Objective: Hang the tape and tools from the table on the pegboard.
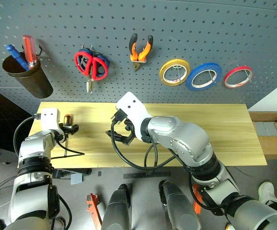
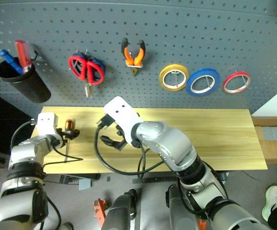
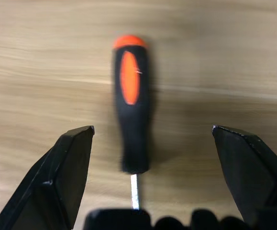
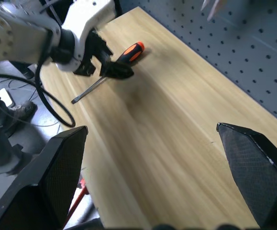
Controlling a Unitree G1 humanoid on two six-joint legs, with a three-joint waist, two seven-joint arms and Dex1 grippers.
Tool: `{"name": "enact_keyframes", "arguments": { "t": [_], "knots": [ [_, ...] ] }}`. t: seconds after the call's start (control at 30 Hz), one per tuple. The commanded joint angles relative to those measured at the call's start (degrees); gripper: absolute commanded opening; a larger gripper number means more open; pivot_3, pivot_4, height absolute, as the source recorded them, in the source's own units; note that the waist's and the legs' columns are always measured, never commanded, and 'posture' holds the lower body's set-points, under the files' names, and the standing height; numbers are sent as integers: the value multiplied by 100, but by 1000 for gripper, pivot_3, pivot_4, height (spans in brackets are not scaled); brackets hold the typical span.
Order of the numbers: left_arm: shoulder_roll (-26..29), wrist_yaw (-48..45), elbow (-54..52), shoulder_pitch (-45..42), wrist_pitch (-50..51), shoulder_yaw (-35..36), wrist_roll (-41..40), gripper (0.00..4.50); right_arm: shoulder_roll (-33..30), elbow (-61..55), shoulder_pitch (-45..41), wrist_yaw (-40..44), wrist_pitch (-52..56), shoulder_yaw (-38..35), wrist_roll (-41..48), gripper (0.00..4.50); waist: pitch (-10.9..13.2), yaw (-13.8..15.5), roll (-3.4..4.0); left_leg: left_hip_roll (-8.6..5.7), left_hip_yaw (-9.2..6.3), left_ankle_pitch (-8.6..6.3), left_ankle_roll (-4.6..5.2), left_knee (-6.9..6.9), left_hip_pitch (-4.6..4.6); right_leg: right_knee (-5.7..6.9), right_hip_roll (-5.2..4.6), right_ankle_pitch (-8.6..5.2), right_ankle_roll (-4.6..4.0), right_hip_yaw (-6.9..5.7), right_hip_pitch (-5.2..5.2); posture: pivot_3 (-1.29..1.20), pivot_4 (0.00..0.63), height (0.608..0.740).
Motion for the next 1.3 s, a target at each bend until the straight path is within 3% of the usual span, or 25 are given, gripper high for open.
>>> {"name": "enact_keyframes", "arguments": {
  "t": [0.03,0.23,0.27,0.33,0.6,0.63,0.73,0.87,1.0,1.2,1.3],
  "knots": [
    [131,135,543,-178,-346,49,47,4241,117,-170,-133,43,30,36,34,4500,39,0,1,1,1,0,0,-1,0,0,0,0,0,0,-2,-104,442,740],
    [195,381,1468,-543,-836,190,-24,4241,-9,-179,-261,123,35,46,3,4500,106,-1,5,3,2,0,0,1,0,0,-5,-1,1,3,-1,-121,448,740],
    [195,386,1547,-579,-909,172,-6,4080,-43,-193,-271,133,22,63,-12,4500,112,-2,7,2,3,0,0,0,0,0,-5,-1,1,3,-1,-125,447,740],
    [179,359,1659,-620,-1012,133,16,3676,-129,-224,-310,149,-33,121,-60,4500,118,-4,11,2,3,0,-1,-1,0,-1,-5,-1,2,0,-1,-129,443,740],
    [208,304,1722,-490,-1373,115,11,885,-313,-173,-482,213,-302,193,-249,4500,123,-22,13,2,4,0,-2,-4,0,-2,-2,-1,2,2,-3,-126,419,740],
    [231,321,1605,-390,-1609,71,74,692,-306,-153,-498,209,-326,164,-260,4500,123,-24,12,2,5,-1,-2,-4,0,-2,-2,-2,2,2,-3,-128,416,740],
    [242,426,1192,-96,-2082,63,116,692,-288,-126,-539,211,-362,93,-270,4500,122,-37,12,10,6,-2,-4,-7,0,-6,-5,-1,2,5,-4,-132,407,740],
    [-1,488,-978,1251,-2369,105,67,692,-385,-502,-505,417,-236,-153,-28,4500,122,-45,11,24,7,-6,-11,-13,-13,-18,-27,0,0,10,-16,-127,392,740],
    [-480,981,-3158,2484,-2550,348,41,692,-986,-1020,-447,1043,-619,-9,142,4500,116,16,2,19,-3,-7,-12,-9,-77,-22,-50,1,-3,-2,-68,-118,374,740],
    [-1173,1322,-5797,3803,-2475,160,232,692,-1480,-1184,-221,1809,-2115,-332,209,4500,97,24,-20,-5,-13,-7,-9,-6,-104,-29,-75,2,-3,-18,-81,-72,322,740],
    [-1267,1377,-6511,3916,-2485,81,370,692,-1597,-1095,-185,2157,-2456,-537,377,4500,88,34,-25,-6,-16,-5,-8,-4,-104,-21,-75,2,-3,-28,-80,-45,289,740]
  ]
}}
